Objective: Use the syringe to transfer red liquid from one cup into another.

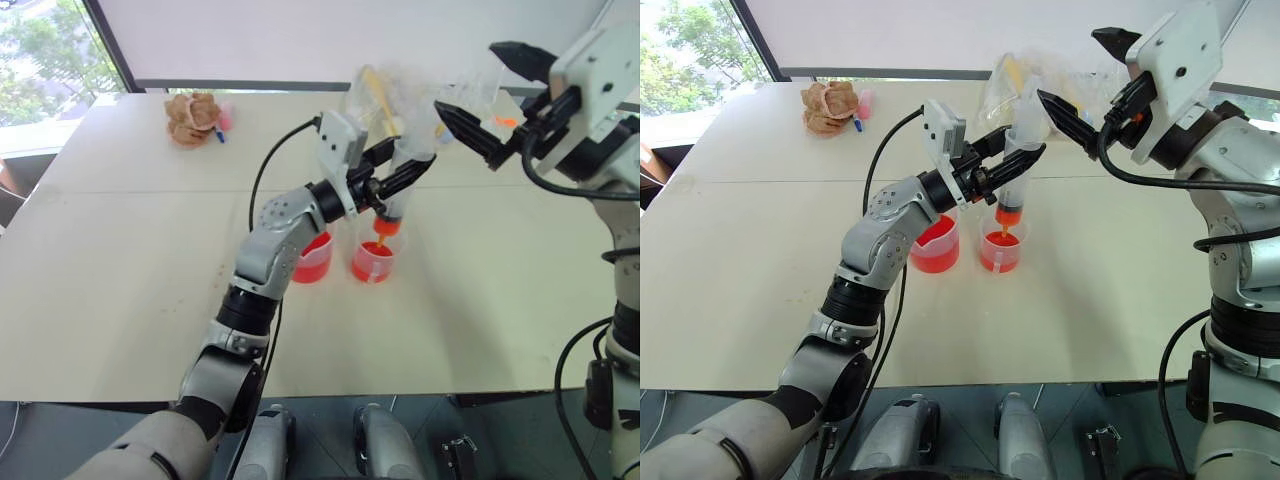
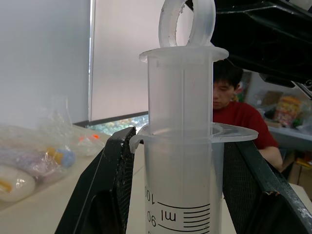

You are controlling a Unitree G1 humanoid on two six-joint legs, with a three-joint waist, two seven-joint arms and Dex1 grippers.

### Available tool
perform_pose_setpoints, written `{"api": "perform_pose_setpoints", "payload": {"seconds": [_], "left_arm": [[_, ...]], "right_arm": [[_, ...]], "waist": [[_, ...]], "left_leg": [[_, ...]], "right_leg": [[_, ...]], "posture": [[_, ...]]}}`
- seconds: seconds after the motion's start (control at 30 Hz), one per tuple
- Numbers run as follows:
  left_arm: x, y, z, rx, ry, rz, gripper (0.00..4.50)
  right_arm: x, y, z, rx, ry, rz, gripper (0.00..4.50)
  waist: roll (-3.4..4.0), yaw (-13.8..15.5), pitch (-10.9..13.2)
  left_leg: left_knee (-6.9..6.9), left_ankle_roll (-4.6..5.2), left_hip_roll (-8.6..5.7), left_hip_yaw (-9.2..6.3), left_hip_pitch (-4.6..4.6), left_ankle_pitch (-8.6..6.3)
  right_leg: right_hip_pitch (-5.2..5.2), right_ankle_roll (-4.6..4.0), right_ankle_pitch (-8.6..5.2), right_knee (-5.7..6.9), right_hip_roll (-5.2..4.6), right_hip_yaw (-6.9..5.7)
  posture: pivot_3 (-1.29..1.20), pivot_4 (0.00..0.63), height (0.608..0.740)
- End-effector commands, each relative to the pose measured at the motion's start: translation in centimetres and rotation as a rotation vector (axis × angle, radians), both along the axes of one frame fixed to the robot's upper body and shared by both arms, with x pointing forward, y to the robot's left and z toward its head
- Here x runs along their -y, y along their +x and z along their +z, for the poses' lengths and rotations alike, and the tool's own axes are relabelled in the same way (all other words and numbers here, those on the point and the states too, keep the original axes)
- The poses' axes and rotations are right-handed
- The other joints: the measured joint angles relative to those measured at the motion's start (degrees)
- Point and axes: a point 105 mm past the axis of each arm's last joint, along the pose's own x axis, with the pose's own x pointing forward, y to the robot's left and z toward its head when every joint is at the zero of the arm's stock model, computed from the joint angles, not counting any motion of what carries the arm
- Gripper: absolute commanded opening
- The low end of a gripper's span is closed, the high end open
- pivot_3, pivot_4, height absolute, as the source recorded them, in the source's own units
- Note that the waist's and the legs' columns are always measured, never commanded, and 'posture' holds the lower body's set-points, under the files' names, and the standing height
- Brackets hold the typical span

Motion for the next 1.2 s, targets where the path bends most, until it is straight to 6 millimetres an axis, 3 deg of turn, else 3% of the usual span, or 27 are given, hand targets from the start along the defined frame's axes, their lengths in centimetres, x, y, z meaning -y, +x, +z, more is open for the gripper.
{"api": "perform_pose_setpoints", "payload": {"seconds": [0.03,0.3,0.33,0.4,0.63,1.2], "left_arm": [[0.2,-1.2,1.1,0.068,-0.013,-0.03,2.05],[0.4,-1.9,0.1,0.092,0.032,-0.046,2.05],[0.4,-1.9,0.1,0.092,0.035,-0.043,2.05],[0.3,-1.8,0.1,0.088,0.033,-0.035,2.05],[0.3,-1.5,0.3,0.068,0.012,-0.018,2.05],[0.7,-0.8,2.3,0.073,-0.073,0.017,2.05]], "right_arm": [[-0.1,-0.5,0.7,0.046,-0.017,0.0,4.17],[-0.8,0.6,-0.1,0.036,-0.047,0.013,4.17],[-0.8,0.7,-0.1,0.037,-0.05,0.015,3.94],[-0.9,0.9,-0.2,0.038,-0.057,0.022,3.4],[-1.0,0.8,-0.5,0.027,-0.051,0.038,0.03],[-3.1,0.0,-5.2,-0.187,-0.024,0.154,0.03]], "waist": [[0.0,0.12,0.0],[0.0,0.25,0.0],[0.01,0.26,0.0],[0.01,0.27,0.0],[0.01,0.3,0.0],[0.01,0.32,0.0]], "left_leg": [[0.0,0.0,0.0,0.0,0.0,0.0],[0.01,0.0,0.0,0.01,0.0,0.0],[0.01,0.0,0.0,0.01,0.0,0.0],[0.01,0.0,0.0,0.01,0.0,0.0],[0.01,0.0,0.0,0.01,0.0,0.0],[0.02,0.0,-0.02,0.0,0.0,0.0]], "right_leg": [[0.0,0.0,0.0,0.0,0.0,0.0],[0.0,0.0,0.0,0.0,0.0,0.0],[0.0,0.0,0.0,0.0,0.0,0.0],[0.0,0.0,0.0,0.0,0.0,0.0],[0.0,0.0,0.0,0.0,0.0,0.0],[0.01,0.0,0.0,0.0,0.01,-0.01]], "posture": [[0.0,0.15,0.74],[0.0,0.15,0.74],[0.0,0.15,0.74],[0.0,0.15,0.74],[0.0,0.15,0.74],[0.0,0.15,0.74]]}}
